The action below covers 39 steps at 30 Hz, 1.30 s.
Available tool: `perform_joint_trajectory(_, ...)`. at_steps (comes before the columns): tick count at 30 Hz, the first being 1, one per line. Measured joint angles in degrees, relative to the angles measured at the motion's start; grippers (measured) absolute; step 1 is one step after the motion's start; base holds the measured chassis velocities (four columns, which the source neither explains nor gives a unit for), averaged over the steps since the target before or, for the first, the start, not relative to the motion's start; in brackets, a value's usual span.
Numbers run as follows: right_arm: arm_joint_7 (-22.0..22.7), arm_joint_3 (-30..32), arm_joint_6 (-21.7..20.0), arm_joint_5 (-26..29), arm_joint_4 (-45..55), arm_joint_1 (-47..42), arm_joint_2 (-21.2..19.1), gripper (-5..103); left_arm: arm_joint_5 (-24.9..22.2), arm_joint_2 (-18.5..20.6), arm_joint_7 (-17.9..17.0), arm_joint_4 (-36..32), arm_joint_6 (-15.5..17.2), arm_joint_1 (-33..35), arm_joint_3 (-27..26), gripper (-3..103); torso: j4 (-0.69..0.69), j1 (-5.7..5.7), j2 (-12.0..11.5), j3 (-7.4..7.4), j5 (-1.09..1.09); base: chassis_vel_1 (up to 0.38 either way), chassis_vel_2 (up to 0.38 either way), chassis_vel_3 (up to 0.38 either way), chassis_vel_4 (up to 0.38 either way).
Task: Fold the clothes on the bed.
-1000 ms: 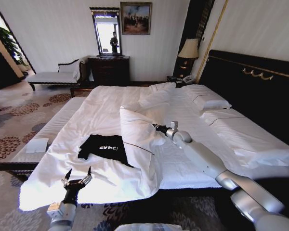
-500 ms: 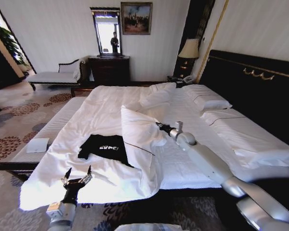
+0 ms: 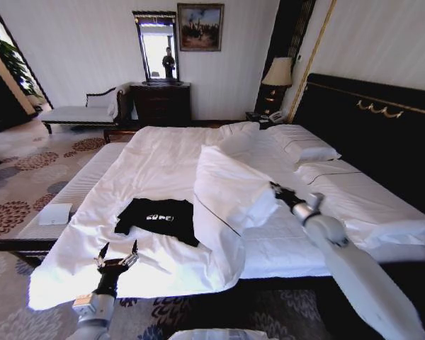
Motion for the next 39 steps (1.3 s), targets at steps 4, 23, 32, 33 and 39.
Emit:
perform_joint_trajectory(4, 1.28, 8.26, -1.00, -1.51, 3.17, -7.44, 3.04, 1, -0.61, 0.24, 0.05, 0.63, -0.01, -0.18, 0.06, 100, 0.03, 0.00, 0.00, 0.00, -0.01, 0.000, 0.000, 0.000, 0.000)
perform_joint_trajectory(23, 4.29, 40.08, -4.11, 1.93, 11.95, -25.24, 22.91, 1, -2.84, 0.97, -0.20, 3.23, 0.01, -1.97, 0.29, 100, 0.02, -0.01, 0.01, 0.01, -0.04, 0.000, 0.000, 0.000, 0.000)
perform_joint_trajectory(32, 6.01, 44.20, -2.48, -4.88, 9.71, -26.59, 31.56, 1, -2.78, 0.47, -0.19, 3.99, -0.05, -2.50, 0.69, 100, 0.06, 0.01, 0.00, 0.01, 0.00, 0.000, 0.000, 0.000, 0.000)
perform_joint_trajectory(33, 6.25, 44.20, -2.38, -5.60, 9.57, -26.92, 32.08, 1, -2.76, 0.49, -0.20, 3.99, -0.03, -2.52, 0.73, 100, 0.07, 0.01, -0.01, 0.01, -0.01, 0.000, 0.000, 0.000, 0.000)
perform_joint_trajectory(39, 10.24, 44.43, -3.46, -8.89, 8.68, -27.41, 32.80, 1, -2.67, 0.82, -0.35, 3.94, 0.14, -2.58, 0.73, 100, 0.11, 0.02, -0.01, 0.01, -0.01, 0.000, 0.000, 0.000, 0.000)
